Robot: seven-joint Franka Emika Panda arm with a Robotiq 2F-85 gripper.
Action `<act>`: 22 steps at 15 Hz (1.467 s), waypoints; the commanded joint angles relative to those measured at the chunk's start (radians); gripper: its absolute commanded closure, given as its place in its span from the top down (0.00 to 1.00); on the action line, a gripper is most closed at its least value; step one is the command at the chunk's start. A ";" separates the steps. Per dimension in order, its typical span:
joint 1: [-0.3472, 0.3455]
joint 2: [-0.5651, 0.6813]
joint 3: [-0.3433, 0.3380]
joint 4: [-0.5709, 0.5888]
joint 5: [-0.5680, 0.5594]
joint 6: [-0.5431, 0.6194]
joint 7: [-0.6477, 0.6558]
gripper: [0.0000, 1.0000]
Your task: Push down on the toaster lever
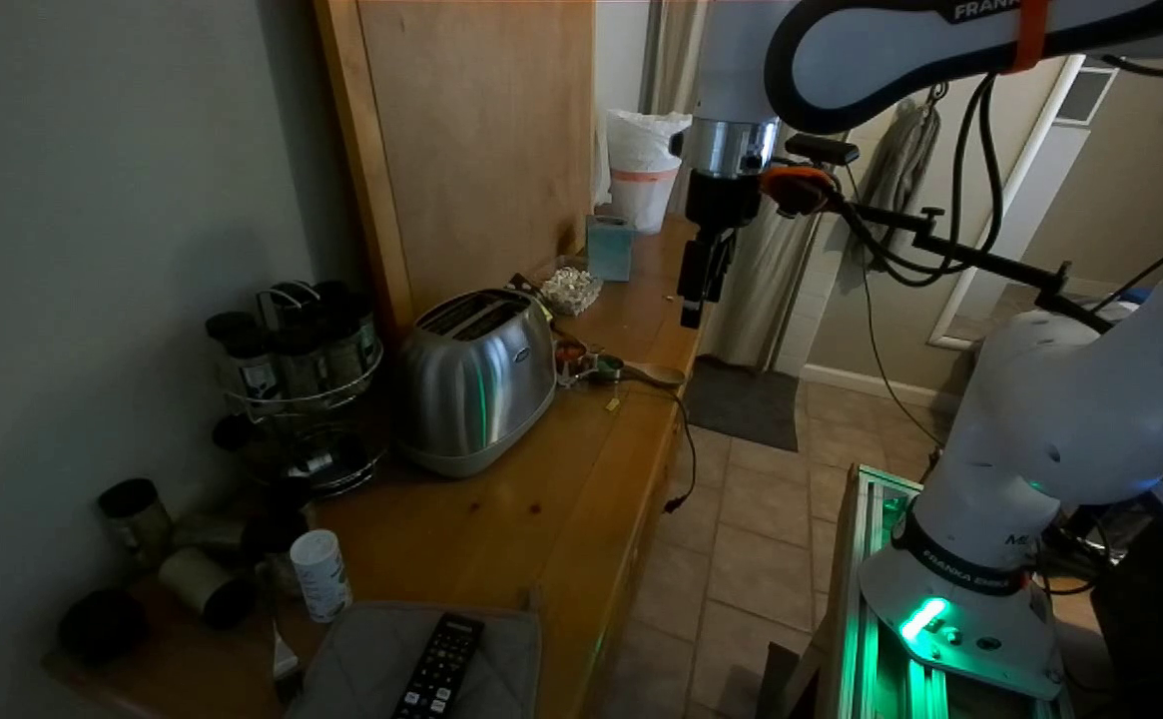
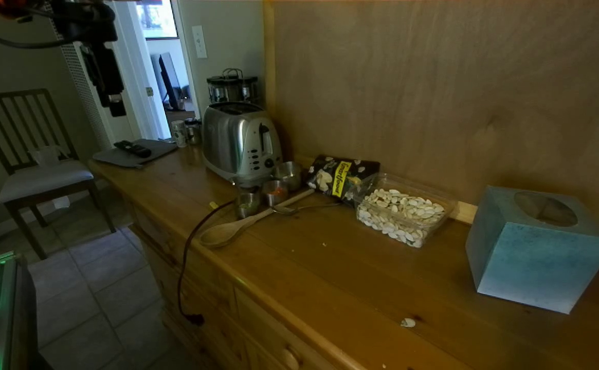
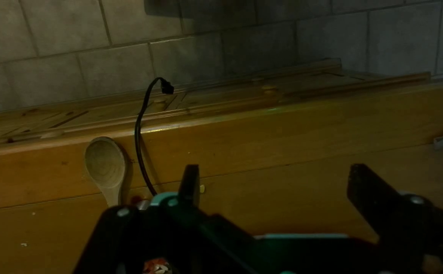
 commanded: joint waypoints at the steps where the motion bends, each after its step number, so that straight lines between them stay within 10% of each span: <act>1: -0.002 0.000 0.002 0.002 0.001 -0.002 -0.001 1.00; 11: 0.041 0.141 -0.008 0.126 0.074 0.152 -0.030 1.00; 12: 0.044 0.166 -0.021 0.153 0.091 0.169 -0.051 0.76; 22: 0.034 0.374 -0.099 0.370 0.152 0.215 -0.258 0.10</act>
